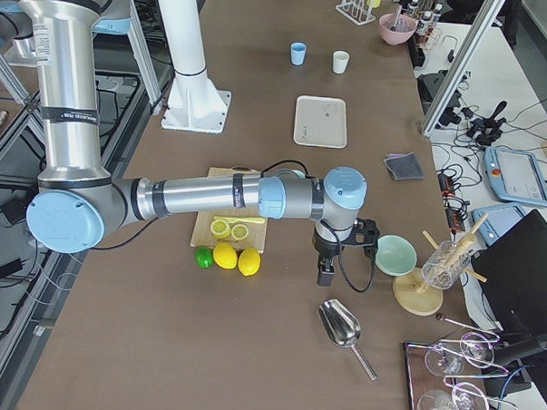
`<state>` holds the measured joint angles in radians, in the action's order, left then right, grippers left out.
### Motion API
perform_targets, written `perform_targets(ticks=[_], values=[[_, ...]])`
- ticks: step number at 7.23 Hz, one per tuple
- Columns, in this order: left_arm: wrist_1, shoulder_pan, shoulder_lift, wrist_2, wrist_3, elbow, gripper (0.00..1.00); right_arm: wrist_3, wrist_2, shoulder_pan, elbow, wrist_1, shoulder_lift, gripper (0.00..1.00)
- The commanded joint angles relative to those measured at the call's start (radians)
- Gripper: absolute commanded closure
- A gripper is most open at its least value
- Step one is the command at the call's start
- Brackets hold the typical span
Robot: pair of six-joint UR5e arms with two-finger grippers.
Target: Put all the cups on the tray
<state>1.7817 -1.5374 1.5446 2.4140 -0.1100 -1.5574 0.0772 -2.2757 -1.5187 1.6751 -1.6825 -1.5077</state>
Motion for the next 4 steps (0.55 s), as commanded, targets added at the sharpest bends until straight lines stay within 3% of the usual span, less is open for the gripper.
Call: perform_targets(ticks=[1, 4], values=[[0.004, 0.0, 0.0, 0.0, 0.0, 0.005, 0.02, 0.001, -0.005, 0.0, 0.0, 0.0, -0.002, 0.0], [0.002, 0.0, -0.003, 0.01, 0.0, 0.008, 0.02, 0.001, -0.024, -0.002, -0.003, -0.002, -0.012, 0.0]])
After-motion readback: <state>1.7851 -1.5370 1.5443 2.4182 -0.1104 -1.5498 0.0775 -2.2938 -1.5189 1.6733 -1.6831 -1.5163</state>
